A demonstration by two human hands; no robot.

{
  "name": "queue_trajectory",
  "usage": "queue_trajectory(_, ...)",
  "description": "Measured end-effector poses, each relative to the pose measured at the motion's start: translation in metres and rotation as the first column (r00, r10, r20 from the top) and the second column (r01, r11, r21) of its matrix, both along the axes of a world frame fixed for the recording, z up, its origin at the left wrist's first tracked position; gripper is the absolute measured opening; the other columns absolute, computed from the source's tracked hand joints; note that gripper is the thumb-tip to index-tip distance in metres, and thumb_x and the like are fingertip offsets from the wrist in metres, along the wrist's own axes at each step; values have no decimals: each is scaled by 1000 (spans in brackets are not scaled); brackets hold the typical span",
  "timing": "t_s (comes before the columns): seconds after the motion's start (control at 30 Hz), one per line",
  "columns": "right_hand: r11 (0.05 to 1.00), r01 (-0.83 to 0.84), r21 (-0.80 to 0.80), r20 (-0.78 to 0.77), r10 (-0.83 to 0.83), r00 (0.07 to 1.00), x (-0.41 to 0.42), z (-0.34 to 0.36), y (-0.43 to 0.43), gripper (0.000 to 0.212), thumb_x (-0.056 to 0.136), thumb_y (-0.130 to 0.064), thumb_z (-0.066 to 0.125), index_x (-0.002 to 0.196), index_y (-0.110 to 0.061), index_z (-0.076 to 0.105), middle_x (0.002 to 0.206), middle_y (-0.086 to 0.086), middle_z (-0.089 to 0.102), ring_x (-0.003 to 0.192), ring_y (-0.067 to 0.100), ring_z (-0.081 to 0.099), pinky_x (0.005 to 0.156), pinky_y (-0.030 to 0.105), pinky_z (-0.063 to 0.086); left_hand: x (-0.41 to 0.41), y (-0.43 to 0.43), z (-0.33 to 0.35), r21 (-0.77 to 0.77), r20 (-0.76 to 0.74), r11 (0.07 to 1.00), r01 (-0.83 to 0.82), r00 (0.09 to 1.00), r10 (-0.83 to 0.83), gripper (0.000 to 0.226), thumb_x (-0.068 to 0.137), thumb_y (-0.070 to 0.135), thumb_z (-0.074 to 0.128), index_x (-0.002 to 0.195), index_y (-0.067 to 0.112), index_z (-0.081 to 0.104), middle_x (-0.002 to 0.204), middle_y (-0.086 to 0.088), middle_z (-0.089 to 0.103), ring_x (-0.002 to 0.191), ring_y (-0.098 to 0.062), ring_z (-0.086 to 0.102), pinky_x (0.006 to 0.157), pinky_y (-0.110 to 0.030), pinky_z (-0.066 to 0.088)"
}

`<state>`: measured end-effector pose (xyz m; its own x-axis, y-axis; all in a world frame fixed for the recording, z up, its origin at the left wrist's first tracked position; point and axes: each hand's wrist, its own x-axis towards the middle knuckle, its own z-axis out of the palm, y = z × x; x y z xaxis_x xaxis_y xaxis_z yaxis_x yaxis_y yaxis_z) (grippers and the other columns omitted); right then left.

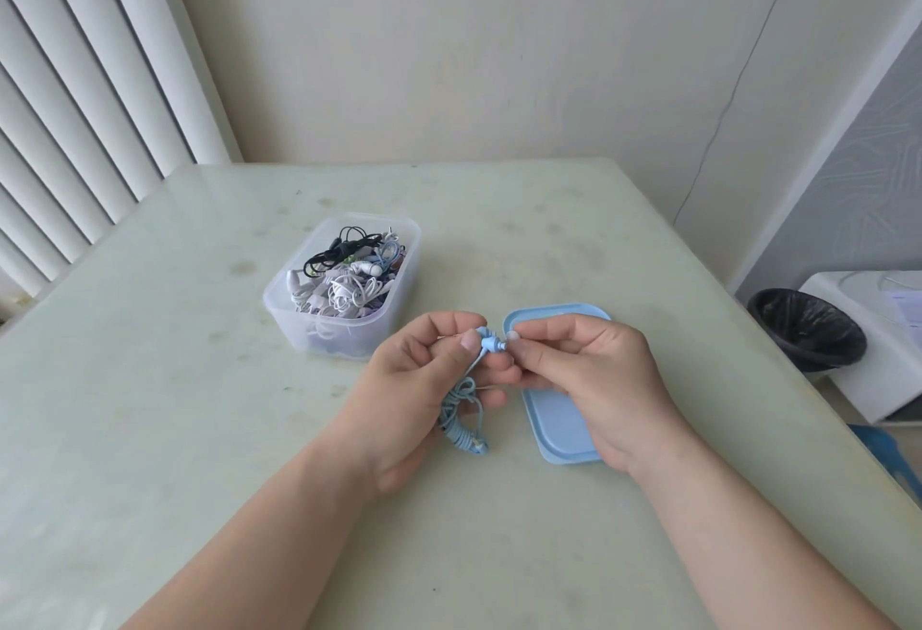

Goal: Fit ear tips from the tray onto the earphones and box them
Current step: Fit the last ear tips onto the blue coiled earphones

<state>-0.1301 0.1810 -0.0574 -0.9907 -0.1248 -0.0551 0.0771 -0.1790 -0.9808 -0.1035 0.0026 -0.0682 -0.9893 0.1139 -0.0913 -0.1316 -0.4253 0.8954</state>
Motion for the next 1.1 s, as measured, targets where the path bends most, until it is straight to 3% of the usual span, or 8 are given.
queue_trajectory(0.2,1000,0,22,-31,1,1000,-1,-3,-2,10,83,3,77,91,1,72,81,19,77,69,28,74,74,39,62,-1,1,-6,-51,-72,999,10,997,-13,13,99,12,62,108,3,62,93,-15,72,87,-26,73,72,-37,61)
queue_trajectory(0.4,997,-28,71,-67,32,997,-2,-6,-3,8,81,-1,79,85,-7,75,78,17,75,69,28,70,73,48,57,-1,1,-9,-98,-112,995,-27,994,16,10,98,6,64,107,0,65,89,-14,71,85,-25,71,72,-36,59)
queue_trajectory(0.57,993,-69,91,-83,77,994,-2,-6,-2,8,83,-4,77,84,-11,73,82,14,77,72,23,73,64,33,54,1,2,-9,-146,-130,988,-48,991,29,3,97,6,66,98,3,67,86,-11,73,87,-26,71,76,-41,58)
queue_trajectory(0.73,993,-81,84,-90,88,992,-4,-6,0,6,84,-5,76,85,-10,73,82,14,76,73,24,73,66,34,54,2,4,-8,-192,-140,979,-66,989,39,4,98,7,66,94,5,67,84,-10,73,82,-23,71,76,-40,58)
queue_trajectory(0.97,992,-60,107,-122,73,990,-4,-9,-1,5,85,1,75,89,-1,73,85,22,76,78,32,75,79,51,58,3,7,-9,-226,-142,967,-120,986,89,7,99,8,66,94,3,66,87,-14,76,83,-25,73,80,-40,62)
queue_trajectory(1.1,991,-65,118,-153,83,985,-1,-10,-3,4,88,5,71,91,5,72,80,20,76,74,28,75,71,41,62,3,7,-8,-226,-140,966,-122,986,92,8,99,9,67,96,2,67,87,-17,76,81,-25,73,79,-39,62)
